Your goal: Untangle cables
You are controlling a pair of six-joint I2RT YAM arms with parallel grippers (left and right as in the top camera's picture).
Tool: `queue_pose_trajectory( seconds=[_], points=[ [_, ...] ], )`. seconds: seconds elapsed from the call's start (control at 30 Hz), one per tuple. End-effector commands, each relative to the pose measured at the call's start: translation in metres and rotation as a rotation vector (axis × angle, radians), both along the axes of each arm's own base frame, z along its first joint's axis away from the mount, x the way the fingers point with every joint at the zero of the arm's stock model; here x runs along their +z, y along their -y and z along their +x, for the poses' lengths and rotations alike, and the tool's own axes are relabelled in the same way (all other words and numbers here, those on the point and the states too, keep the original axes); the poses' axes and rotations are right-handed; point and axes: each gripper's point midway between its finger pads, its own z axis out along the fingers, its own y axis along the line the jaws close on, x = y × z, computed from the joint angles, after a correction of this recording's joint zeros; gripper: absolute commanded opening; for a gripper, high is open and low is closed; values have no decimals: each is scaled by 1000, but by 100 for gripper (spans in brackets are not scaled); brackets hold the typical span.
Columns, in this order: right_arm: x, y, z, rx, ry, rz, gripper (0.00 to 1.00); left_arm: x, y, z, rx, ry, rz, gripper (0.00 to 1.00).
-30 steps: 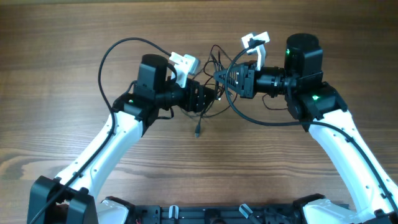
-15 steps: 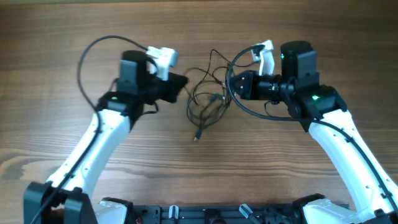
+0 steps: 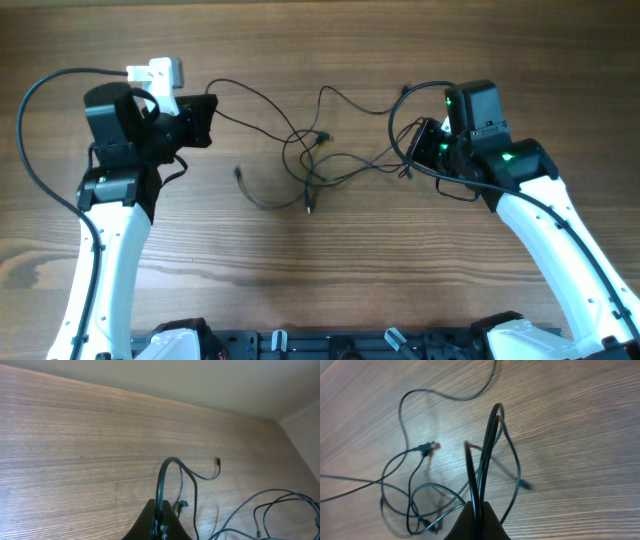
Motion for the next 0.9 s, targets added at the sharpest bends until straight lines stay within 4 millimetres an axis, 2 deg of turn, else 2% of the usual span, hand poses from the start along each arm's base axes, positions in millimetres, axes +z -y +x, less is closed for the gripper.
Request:
queue_pose_trajectory(
  seconds=[0.0, 0.13, 0.2, 0.27, 0.37, 0.43, 0.47, 0.5, 0.57, 0.63, 0.7, 0.73, 0.8, 0.87],
  points=[
    [0, 34, 4, -158, 18, -133, 4, 16, -16, 2, 47, 57, 1, 4],
    [-3, 73, -6, -257, 2, -329, 4, 41, -43, 9, 145, 135, -45, 4],
    [-3, 86, -10, -287, -6, -399, 4, 55, -61, 12, 202, 181, -70, 4],
    [-1, 92, -11, -303, -1, -429, 4, 62, -74, 13, 248, 200, -102, 4],
    [4, 86, -1, -287, 42, -404, 4, 66, -86, 13, 304, 192, -168, 4],
    [14, 49, 23, -46, 144, -324, 4, 63, -82, 13, 309, 164, -201, 4],
    [25, 21, 33, 125, 221, -259, 4, 60, -78, 12, 301, 150, -205, 4],
    [39, -6, 38, 278, 300, -192, 4, 56, -72, 12, 289, 129, -209, 4],
    [67, -40, 40, 471, 423, -98, 8, 44, -58, 9, 265, 71, -217, 5],
    [92, -62, 37, 588, 512, -29, 13, 28, -43, 2, 232, -3, -209, 5],
    [119, -87, 21, 764, 608, 67, 16, 11, -35, -6, 209, -67, -165, 9],
    [124, -94, 14, 812, 625, 101, 17, 1, -34, -9, 223, -107, -143, 13],
    [123, -98, 4, 845, 604, 148, 25, -11, -35, -14, 257, -154, -110, 20],
    [109, -91, 2, 814, 534, 119, 25, -13, -31, -14, 254, -162, -101, 30]
  ],
)
